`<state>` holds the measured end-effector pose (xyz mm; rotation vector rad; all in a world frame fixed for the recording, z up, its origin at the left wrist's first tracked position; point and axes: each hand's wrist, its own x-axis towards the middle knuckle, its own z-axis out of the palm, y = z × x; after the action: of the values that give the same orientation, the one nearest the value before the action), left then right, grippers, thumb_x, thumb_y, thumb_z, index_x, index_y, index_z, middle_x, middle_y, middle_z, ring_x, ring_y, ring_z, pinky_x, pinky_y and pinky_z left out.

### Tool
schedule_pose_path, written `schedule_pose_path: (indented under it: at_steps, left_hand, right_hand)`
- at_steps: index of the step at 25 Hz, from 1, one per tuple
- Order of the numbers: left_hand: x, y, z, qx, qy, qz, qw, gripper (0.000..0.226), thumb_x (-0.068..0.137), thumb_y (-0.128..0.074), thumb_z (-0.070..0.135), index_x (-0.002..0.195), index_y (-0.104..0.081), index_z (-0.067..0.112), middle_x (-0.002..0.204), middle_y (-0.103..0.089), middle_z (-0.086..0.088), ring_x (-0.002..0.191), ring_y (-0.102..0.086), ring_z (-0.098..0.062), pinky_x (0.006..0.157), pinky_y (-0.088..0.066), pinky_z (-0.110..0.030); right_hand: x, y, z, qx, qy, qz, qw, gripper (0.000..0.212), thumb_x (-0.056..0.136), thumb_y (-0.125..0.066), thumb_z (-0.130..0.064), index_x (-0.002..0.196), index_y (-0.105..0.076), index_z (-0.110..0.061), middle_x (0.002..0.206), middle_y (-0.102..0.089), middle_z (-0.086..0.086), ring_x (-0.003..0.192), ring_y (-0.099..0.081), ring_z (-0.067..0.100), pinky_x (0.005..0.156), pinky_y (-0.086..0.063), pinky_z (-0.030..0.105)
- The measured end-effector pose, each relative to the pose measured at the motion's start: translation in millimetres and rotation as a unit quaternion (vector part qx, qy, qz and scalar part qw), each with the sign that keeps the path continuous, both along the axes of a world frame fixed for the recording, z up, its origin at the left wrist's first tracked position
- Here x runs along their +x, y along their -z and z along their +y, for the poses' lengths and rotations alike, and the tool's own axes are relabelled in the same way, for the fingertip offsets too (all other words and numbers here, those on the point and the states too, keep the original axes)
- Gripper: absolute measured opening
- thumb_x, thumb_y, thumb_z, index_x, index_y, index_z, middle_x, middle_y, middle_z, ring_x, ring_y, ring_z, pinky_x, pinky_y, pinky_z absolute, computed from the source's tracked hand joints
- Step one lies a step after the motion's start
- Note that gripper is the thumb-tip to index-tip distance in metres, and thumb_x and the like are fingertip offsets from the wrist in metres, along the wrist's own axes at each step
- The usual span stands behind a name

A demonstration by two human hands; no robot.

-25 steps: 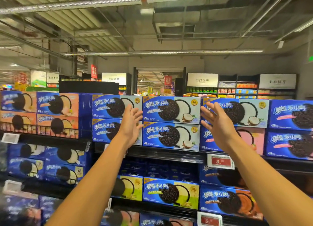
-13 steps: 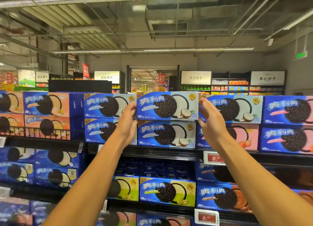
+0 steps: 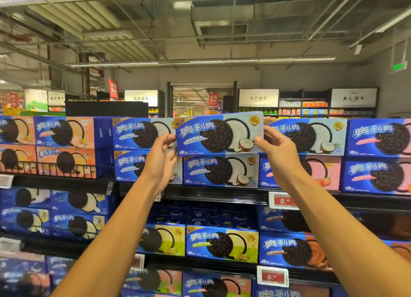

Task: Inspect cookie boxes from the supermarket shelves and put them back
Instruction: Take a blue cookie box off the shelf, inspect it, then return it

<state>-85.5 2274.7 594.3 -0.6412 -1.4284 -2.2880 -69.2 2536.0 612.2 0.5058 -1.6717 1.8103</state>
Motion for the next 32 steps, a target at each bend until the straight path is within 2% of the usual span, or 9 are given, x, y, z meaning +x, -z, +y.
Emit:
schedule_pose_path:
  at_steps: [2, 4, 7, 11, 17, 24, 27, 29, 32]
  left_hand:
    - [6.3, 1.3, -2.6, -0.028, -0.018, 0.021, 0.999, 0.024, 0.103, -0.044, 0.028, 0.103, -0.066, 0.019, 0.106, -0.07, 0.007, 0.108, -0.061, -0.018, 0.082, -0.048, -0.032]
    - [13.5, 6.0, -1.2, -0.075, -0.05, 0.041, 0.995, 0.021, 0.101, -0.05, 0.022, 0.116, -0.066, 0.024, 0.111, -0.072, 0.007, 0.105, -0.064, -0.012, 0.087, -0.048, -0.032]
    - [26.6, 15.3, 8.8, -0.116, -0.106, 0.091, 0.983, 0.041, 0.099, -0.056, 0.009, 0.121, -0.058, 0.043, 0.126, -0.066, 0.005, 0.113, -0.063, -0.009, 0.085, -0.053, -0.023]
    - [38.6, 29.5, 19.0, -0.127, -0.062, 0.157, 0.977, 0.05, 0.098, -0.059, 0.012, 0.135, -0.05, 0.044, 0.139, -0.058, 0.011, 0.127, -0.057, -0.01, 0.09, -0.054, -0.025]
    - [41.3, 43.4, 19.9, -0.152, -0.035, 0.156, 0.975, 0.049, 0.089, -0.064, 0.02, 0.131, -0.053, 0.044, 0.128, -0.064, 0.022, 0.12, -0.061, -0.004, 0.089, -0.054, -0.022]
    - [44.7, 44.9, 15.9, -0.138, -0.031, 0.147, 0.979, 0.049, 0.087, -0.065, 0.02, 0.131, -0.053, 0.04, 0.128, -0.065, 0.02, 0.12, -0.061, -0.006, 0.086, -0.055, -0.023]
    - [56.8, 48.5, 21.3, -0.136, -0.056, 0.145, 0.979, 0.053, 0.083, -0.072, 0.024, 0.131, -0.054, 0.037, 0.125, -0.066, 0.018, 0.117, -0.063, -0.007, 0.09, -0.056, -0.028]
    - [69.5, 56.1, 29.3, -0.178, -0.1, 0.184, 0.962, 0.057, 0.082, -0.075, 0.038, 0.133, -0.051, 0.046, 0.131, -0.055, 0.017, 0.122, -0.056, -0.006, 0.097, -0.051, -0.026]
    - [90.2, 60.6, 55.0, -0.308, -0.148, 0.284, 0.896, 0.067, 0.079, -0.065, 0.056, 0.139, -0.035, 0.061, 0.137, -0.032, 0.02, 0.134, -0.036, -0.001, 0.106, -0.033, -0.012]
  right_hand:
    - [3.8, 3.1, 2.8, 0.013, 0.002, 0.003, 1.0, 0.029, 0.093, -0.065, -0.005, 0.118, -0.066, -0.021, 0.107, -0.073, -0.01, 0.095, -0.069, 0.001, 0.076, -0.055, 0.018]
    - [8.7, 6.5, 8.1, -0.008, 0.028, 0.02, 0.999, 0.025, 0.091, -0.069, -0.006, 0.111, -0.067, -0.02, 0.11, -0.073, -0.003, 0.103, -0.069, 0.009, 0.087, -0.057, 0.026]
    - [19.9, 12.8, 13.9, -0.063, 0.043, 0.062, 0.995, 0.018, 0.091, -0.071, -0.015, 0.104, -0.064, -0.024, 0.115, -0.07, 0.004, 0.11, -0.067, 0.02, 0.092, -0.055, 0.035]
    - [33.6, 23.2, 20.2, -0.077, 0.012, 0.089, 0.993, 0.028, 0.096, -0.065, -0.016, 0.119, -0.055, -0.027, 0.124, -0.066, 0.008, 0.111, -0.069, 0.022, 0.09, -0.058, 0.039]
    - [40.6, 41.8, 27.3, -0.122, -0.006, 0.052, 0.991, 0.05, 0.091, -0.066, -0.019, 0.14, -0.055, -0.018, 0.133, -0.063, 0.007, 0.119, -0.064, 0.024, 0.102, -0.052, 0.049]
    - [39.9, 40.1, 25.4, -0.139, -0.009, 0.046, 0.989, 0.049, 0.094, -0.065, -0.012, 0.142, -0.054, -0.014, 0.137, -0.061, 0.012, 0.127, -0.059, 0.029, 0.106, -0.048, 0.051]
    - [37.5, 42.7, 28.9, -0.148, -0.042, 0.023, 0.988, 0.037, 0.097, -0.061, -0.016, 0.133, -0.063, -0.023, 0.122, -0.072, -0.001, 0.109, -0.069, 0.015, 0.084, -0.06, 0.035]
    - [31.6, 52.9, 29.2, -0.171, -0.072, -0.03, 0.982, 0.027, 0.099, -0.054, -0.022, 0.119, -0.072, -0.026, 0.108, -0.075, -0.007, 0.094, -0.07, 0.012, 0.069, -0.058, 0.029]
    - [18.7, 72.9, 11.6, -0.22, -0.088, -0.144, 0.961, 0.036, 0.103, -0.046, -0.035, 0.121, -0.071, -0.015, 0.112, -0.073, 0.005, 0.103, -0.066, 0.028, 0.082, -0.055, 0.039]
